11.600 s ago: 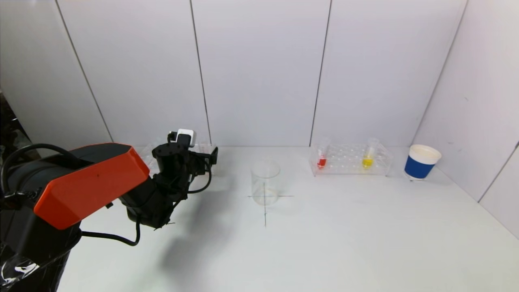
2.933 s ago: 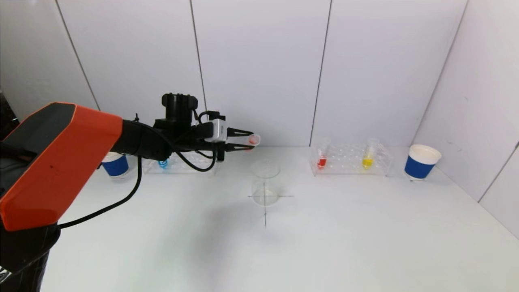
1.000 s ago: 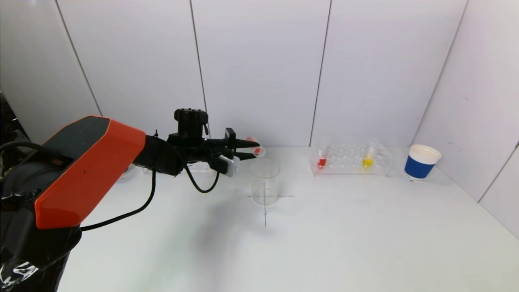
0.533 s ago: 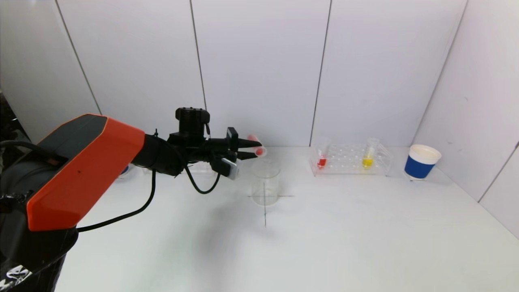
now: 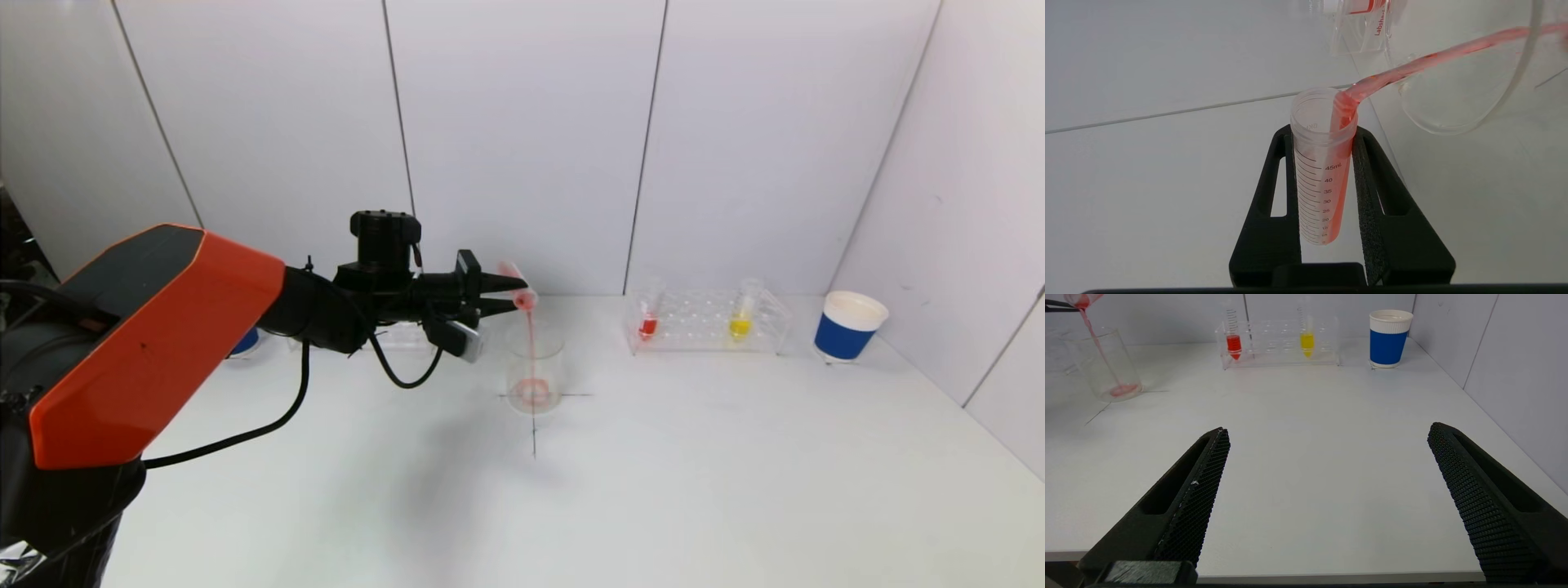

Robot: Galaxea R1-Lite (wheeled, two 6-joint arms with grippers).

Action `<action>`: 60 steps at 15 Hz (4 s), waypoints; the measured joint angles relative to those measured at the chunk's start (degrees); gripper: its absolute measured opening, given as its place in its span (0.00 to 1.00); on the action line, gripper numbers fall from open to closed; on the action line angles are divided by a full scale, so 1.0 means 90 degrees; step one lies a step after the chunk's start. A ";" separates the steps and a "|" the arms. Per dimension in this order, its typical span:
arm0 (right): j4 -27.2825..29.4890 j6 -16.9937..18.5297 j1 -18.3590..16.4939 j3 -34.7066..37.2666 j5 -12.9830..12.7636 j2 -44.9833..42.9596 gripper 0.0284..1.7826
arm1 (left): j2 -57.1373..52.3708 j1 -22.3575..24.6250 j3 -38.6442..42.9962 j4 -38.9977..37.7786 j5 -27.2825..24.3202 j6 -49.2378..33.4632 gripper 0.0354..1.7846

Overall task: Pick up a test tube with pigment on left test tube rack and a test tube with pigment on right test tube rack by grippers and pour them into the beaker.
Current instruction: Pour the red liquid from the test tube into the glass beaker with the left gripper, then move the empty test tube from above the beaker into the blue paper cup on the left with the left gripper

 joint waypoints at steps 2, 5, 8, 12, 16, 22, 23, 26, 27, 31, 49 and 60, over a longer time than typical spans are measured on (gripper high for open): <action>0.0000 0.0000 0.0000 0.0000 0.0000 0.0000 0.99 | -0.0009 -0.0022 0.0022 -0.0012 0.0054 0.0134 0.22; 0.0000 0.0003 0.0000 0.0000 0.0003 -0.0003 0.99 | -0.0019 -0.0046 0.0049 -0.0012 0.0076 0.0232 0.22; 0.0000 0.0000 0.0000 0.0000 0.0003 0.0000 0.99 | -0.0035 -0.0058 0.0058 -0.0015 0.0095 0.0364 0.22; 0.0000 -0.0001 0.0000 0.0000 0.0000 0.0000 0.99 | -0.0074 -0.0058 0.0107 -0.0012 0.0112 0.0481 0.22; 0.0000 -0.0001 0.0000 0.0000 0.0000 0.0000 0.99 | -0.0114 -0.0107 0.0158 -0.0012 0.0199 0.0588 0.22; 0.0000 -0.0001 0.0000 0.0000 0.0000 0.0000 0.99 | -0.0153 -0.0138 0.0221 -0.0012 0.0265 0.0649 0.22; 0.0000 -0.0001 0.0000 0.0000 0.0003 0.0000 0.99 | -0.0153 -0.0138 0.0236 -0.0015 0.0275 0.0654 0.22; 0.0000 -0.0001 0.0000 0.0000 0.0003 0.0000 0.99 | -0.0172 -0.0137 0.0257 -0.0012 0.0272 0.0658 0.22; 0.0000 0.0000 0.0000 0.0000 0.0003 0.0000 0.99 | -0.0172 -0.0138 0.0265 -0.0012 0.0270 0.0661 0.22; 0.0000 -0.0001 0.0000 0.0000 0.0000 0.0000 0.99 | -0.0175 -0.0138 0.0297 -0.0012 0.0270 0.0612 0.22; 0.0000 0.0000 0.0000 0.0003 0.0000 0.0000 0.99 | -0.1348 -0.0058 -0.0729 0.1904 0.2389 -0.3110 0.22; 0.0000 -0.0001 0.0000 0.0000 0.0000 0.0000 0.99 | -0.2282 0.0803 -0.1071 0.2468 0.3587 -0.7507 0.22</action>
